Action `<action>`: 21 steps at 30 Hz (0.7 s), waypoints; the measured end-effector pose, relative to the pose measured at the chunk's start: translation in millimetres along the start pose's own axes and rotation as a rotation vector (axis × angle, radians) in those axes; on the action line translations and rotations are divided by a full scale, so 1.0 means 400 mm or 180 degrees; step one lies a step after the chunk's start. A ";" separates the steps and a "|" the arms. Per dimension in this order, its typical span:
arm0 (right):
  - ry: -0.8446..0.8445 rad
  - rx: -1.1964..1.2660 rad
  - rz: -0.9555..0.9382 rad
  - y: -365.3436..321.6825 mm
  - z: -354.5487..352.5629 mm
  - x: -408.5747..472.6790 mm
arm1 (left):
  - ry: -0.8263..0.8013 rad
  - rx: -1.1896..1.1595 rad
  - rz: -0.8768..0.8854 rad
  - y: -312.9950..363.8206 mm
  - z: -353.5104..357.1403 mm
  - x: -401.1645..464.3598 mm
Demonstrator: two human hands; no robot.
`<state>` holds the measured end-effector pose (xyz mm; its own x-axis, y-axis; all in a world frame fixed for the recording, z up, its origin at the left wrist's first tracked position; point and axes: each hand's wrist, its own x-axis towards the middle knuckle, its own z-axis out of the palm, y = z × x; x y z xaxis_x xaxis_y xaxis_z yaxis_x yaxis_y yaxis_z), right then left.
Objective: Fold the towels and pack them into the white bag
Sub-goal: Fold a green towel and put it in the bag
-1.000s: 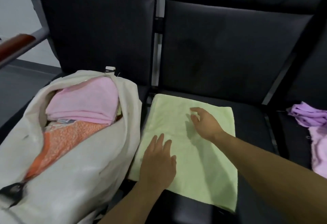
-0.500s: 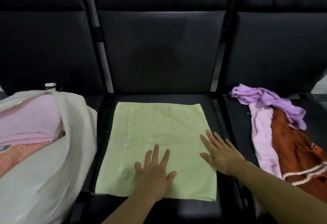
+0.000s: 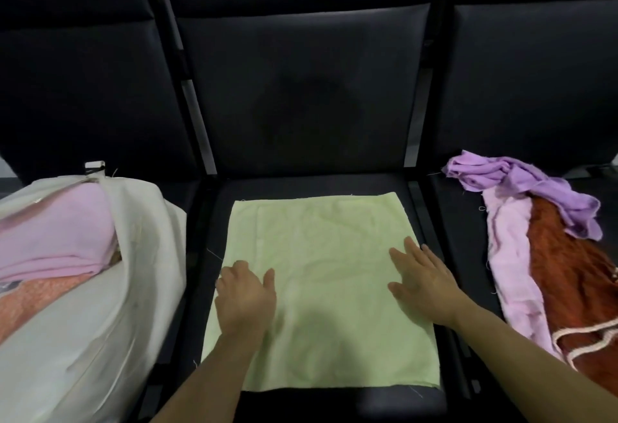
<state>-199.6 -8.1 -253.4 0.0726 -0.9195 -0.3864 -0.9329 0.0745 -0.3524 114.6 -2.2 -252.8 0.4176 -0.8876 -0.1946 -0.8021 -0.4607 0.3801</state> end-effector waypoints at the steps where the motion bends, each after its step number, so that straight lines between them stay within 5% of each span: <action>1: -0.0022 0.0137 0.0003 -0.001 0.002 0.000 | -0.0044 -0.0048 -0.0107 -0.011 0.004 0.013; 11: 0.0764 0.1279 0.0870 0.007 -0.032 0.009 | -0.0144 -0.0246 -0.0043 0.013 0.009 0.081; 21: 0.0633 0.1110 0.1300 0.000 -0.031 0.009 | -0.0008 -0.0366 -0.0141 -0.037 -0.027 0.116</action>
<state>-203.6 -16.5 -244.1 -0.3686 -0.8418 -0.3944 -0.6972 0.5310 -0.4816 150.5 -36.7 -257.8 0.4502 -0.8665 -0.2156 -0.7287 -0.4961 0.4722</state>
